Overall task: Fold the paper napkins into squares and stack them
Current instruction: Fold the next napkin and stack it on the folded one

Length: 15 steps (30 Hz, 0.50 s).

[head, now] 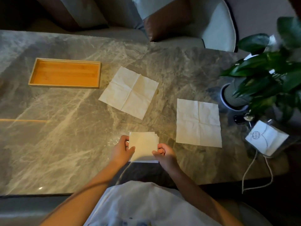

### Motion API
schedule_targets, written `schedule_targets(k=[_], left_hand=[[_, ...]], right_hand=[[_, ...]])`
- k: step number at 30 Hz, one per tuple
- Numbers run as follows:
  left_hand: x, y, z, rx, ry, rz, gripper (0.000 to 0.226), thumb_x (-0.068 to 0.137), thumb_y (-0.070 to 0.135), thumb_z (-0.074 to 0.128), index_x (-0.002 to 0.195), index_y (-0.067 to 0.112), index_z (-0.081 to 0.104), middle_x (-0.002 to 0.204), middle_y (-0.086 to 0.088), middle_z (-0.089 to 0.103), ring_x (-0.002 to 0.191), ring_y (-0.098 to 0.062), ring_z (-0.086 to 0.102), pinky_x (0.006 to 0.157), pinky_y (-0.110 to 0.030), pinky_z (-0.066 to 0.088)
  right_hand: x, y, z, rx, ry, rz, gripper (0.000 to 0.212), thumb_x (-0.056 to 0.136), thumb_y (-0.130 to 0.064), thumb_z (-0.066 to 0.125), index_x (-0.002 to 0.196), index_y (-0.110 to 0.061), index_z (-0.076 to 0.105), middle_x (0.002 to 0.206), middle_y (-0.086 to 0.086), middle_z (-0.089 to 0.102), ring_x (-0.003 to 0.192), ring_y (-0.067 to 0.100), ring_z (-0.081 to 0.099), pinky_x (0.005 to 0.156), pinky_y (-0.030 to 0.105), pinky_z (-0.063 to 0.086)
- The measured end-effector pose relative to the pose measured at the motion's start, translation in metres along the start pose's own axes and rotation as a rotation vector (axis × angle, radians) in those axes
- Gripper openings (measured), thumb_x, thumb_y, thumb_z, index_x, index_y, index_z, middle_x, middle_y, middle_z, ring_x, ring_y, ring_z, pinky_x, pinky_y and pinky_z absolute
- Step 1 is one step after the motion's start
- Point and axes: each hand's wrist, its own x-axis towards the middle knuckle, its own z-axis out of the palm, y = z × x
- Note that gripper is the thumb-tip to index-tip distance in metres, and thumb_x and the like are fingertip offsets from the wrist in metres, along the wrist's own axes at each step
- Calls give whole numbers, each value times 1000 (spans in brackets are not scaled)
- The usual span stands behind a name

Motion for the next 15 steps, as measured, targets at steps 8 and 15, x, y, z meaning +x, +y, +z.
schedule_targets(k=[8, 15], left_hand=[[-4, -20, 18, 54, 19, -35, 35, 83, 12, 61, 112, 26, 47, 77, 4, 60, 66, -13, 60, 62, -36, 54], [2, -21, 18, 100, 52, 9, 35, 88, 11, 58, 117, 27, 45, 77, 5, 59, 67, -11, 60, 62, -32, 55]], right_hand=[[10, 16, -5, -191, -8, -85, 18, 88, -21, 66, 104, -14, 62, 101, 2, 67, 92, 16, 62, 67, 17, 48], [15, 27, -6, -183, -11, -54, 18, 89, -22, 63, 106, -16, 60, 100, -2, 63, 92, 15, 60, 66, 13, 45]])
